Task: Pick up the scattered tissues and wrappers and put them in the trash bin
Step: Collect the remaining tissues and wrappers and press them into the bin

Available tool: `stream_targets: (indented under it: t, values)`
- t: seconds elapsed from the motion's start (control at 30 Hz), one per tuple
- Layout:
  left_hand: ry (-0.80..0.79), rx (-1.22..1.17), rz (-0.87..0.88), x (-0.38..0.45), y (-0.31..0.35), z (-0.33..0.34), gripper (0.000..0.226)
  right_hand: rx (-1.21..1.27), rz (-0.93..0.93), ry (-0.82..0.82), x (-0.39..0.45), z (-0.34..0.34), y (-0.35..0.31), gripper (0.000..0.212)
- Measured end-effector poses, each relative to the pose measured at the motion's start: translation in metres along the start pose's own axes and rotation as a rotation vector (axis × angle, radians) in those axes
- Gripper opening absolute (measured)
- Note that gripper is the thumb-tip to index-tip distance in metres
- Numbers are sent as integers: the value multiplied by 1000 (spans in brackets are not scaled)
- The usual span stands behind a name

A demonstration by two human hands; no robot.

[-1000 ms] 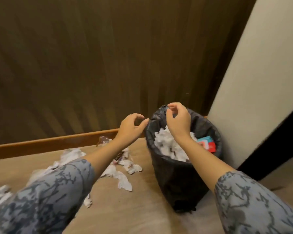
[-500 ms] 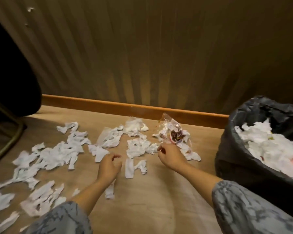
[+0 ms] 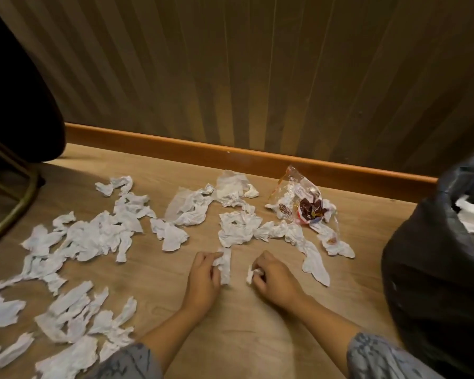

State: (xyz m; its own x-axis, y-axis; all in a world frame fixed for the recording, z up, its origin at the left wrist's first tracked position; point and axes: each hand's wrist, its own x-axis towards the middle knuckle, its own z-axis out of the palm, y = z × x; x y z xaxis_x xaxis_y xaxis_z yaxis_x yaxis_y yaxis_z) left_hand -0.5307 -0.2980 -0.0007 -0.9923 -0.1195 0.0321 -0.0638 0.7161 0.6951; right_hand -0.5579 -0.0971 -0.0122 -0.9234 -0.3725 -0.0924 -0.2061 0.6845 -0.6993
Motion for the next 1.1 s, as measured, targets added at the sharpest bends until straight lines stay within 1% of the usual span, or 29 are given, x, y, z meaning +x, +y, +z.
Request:
stream_targets:
  t: [0.03,0.1,0.13,0.17,0.2,0.23,0.33,0.4,0.47,0.5,0.53,0.6,0.67,0.7,0.73,0.77,0.8,0.87,0.93,0.97,1.03,1.1]
  values:
    - [-12,-35,19,7,8,5,38,-1,8,64,-2,-9,5,8]
    - [-40,-39,70,17,18,18,33,-63,19,258,-5,-27,19,5]
    - [-51,13,97,19,18,26,28,-129,32,343,-5,-36,28,6]
    - [-68,82,106,18,15,33,26,-194,60,387,-3,-43,38,7]
    - [-80,150,103,16,10,39,27,-246,88,388,-2,-48,48,6]
    - [-87,199,106,11,5,42,28,-281,100,353,0,-52,57,7]
    - [-107,180,226,-7,-13,42,13,-267,48,227,-1,-49,77,13]
    - [-195,118,322,-16,-23,36,17,-241,0,236,-9,-40,79,14]
    - [-244,73,338,-17,-28,29,13,-194,-52,297,-21,-28,75,16]
    - [-230,53,310,-14,-25,26,15,-157,-70,309,-27,-23,71,17]
    - [-180,24,272,-8,-20,25,22,-120,-79,315,-32,-19,67,16]
    - [-6,-24,210,10,-2,23,33,-53,-51,329,-34,-18,58,14]
    - [196,-39,168,31,20,24,39,27,-39,359,-23,-26,48,23]
    - [269,-48,139,42,31,24,41,75,-56,382,-15,-32,42,25]
    - [309,-69,106,52,39,25,40,128,-75,416,-6,-37,37,25]
    - [310,-99,81,61,43,28,39,181,-79,464,4,-43,31,23]
    - [276,-127,66,67,45,32,37,246,-55,522,16,-47,26,22]
    - [138,-138,85,73,43,43,35,410,86,604,35,-52,17,23]
    - [-46,-110,129,67,34,57,33,542,231,603,47,-49,13,29]
    - [-130,-93,154,61,29,63,32,553,260,571,49,-45,13,31]
    - [-224,-55,230,46,15,69,30,438,203,473,43,-34,18,32]
    - [-209,-51,286,32,1,67,21,167,76,365,25,-17,28,38]
